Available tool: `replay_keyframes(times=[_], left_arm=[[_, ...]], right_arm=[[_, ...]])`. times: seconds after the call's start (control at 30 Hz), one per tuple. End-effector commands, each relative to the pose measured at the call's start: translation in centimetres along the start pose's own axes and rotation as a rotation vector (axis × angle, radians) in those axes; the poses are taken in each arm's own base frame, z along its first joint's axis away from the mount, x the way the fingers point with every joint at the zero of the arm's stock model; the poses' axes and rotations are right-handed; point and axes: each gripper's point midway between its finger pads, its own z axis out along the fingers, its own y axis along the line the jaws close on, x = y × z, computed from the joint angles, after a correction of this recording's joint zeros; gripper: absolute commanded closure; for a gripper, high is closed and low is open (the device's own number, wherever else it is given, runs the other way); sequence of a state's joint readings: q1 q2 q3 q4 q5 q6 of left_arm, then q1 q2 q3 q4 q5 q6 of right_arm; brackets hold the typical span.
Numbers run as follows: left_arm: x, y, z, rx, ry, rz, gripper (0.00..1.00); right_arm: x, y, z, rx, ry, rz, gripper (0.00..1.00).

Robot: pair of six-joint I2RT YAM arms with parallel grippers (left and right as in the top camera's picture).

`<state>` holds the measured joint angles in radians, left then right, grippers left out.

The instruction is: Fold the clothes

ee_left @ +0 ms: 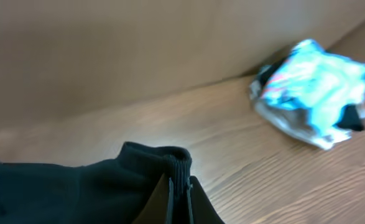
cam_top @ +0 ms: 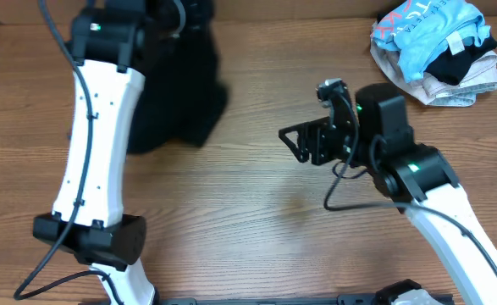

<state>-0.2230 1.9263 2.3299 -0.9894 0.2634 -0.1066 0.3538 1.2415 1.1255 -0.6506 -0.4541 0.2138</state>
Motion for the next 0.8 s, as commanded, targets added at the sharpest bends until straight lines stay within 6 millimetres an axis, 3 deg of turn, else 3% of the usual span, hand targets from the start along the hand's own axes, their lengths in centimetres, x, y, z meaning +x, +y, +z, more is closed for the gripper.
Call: replay_keyframes(times=[0.0,0.17,0.33,0.53,0.77], left_arm=[[-5.5,-4.3,-5.3,0.079,-0.200,0.021,0.96],[-10.7,-7.0,-10.9,0.136,-0.410,0.027,0.96],[-14.0,-8.7,-16.4,0.176,-0.579,0.039,0.96],[-15.7,-10.0,-21.2,0.199,-0.701,0.072,0.96],[-16.2,-10.7,-23.9,0.220,-0.760,0.068,0.96]], right_arm=[[-1.1,0.2,-2.6,0.062,-0.075,-0.022,0.26],[-0.8,0.2,-3.5,0.078,-0.080,-0.019,0.23],[-0.5,0.0,-3.0,0.082,-0.065,-0.012,0.23],[-0.2,-0.6,-2.2,0.090,-0.038,0.001,0.21],[1.3,-2.0,1.4,0.102,0.065,0.031,0.17]])
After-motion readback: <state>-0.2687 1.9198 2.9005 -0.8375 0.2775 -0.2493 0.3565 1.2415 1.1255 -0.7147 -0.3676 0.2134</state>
